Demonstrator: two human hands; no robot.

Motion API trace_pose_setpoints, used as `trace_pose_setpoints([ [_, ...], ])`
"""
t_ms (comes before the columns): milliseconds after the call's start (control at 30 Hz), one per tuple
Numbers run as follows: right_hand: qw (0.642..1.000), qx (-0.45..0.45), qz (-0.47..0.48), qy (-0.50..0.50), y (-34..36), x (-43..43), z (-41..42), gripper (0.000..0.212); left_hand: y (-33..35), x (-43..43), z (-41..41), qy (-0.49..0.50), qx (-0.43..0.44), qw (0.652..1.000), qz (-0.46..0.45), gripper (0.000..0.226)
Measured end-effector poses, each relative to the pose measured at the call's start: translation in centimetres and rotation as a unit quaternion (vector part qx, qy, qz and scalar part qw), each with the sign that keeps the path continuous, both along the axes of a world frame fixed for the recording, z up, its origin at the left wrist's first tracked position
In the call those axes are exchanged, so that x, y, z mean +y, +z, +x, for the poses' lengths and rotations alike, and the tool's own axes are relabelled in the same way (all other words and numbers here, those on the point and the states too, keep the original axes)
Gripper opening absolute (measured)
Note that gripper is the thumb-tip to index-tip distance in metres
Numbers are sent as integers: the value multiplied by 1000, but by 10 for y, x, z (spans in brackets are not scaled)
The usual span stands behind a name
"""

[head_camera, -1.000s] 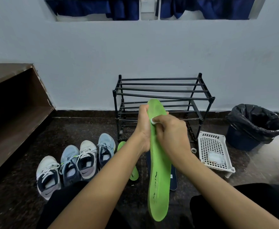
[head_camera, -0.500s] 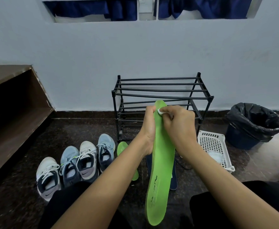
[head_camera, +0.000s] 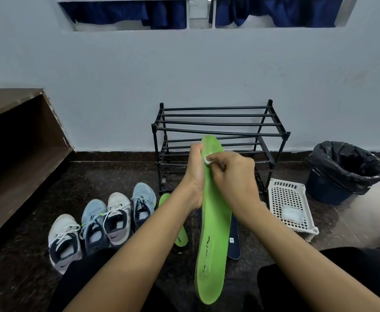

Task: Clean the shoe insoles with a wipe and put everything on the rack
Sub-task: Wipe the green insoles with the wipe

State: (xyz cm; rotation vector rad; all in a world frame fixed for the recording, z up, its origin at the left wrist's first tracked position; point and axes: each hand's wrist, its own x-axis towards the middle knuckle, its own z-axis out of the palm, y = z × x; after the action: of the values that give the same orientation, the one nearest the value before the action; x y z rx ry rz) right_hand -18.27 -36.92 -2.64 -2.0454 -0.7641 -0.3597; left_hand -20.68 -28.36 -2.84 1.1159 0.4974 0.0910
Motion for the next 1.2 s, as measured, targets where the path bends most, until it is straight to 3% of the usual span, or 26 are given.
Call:
trace_pose_setpoints([
  [300, 999, 21, 12, -43, 0, -5, 9, 22, -6, -9, -3, -54, -1, 998, -18, 58],
  [567, 998, 52, 2, 20, -9, 0, -23, 23, 0, 8, -4, 12, 9, 999, -35, 63],
  [833, 999, 37, -3, -20, 1, -3, -2, 22, -3, -7, -7, -25, 45, 999, 6, 72],
  [1000, 997, 44, -1, -61, 4, -10, 10, 21, -2, -21, -8, -64, 32, 997, -23, 64],
  [1200, 999, 38, -12, -24, -5, -4, -8, 23, -3, -7, -5, -21, 54, 998, -26, 69],
])
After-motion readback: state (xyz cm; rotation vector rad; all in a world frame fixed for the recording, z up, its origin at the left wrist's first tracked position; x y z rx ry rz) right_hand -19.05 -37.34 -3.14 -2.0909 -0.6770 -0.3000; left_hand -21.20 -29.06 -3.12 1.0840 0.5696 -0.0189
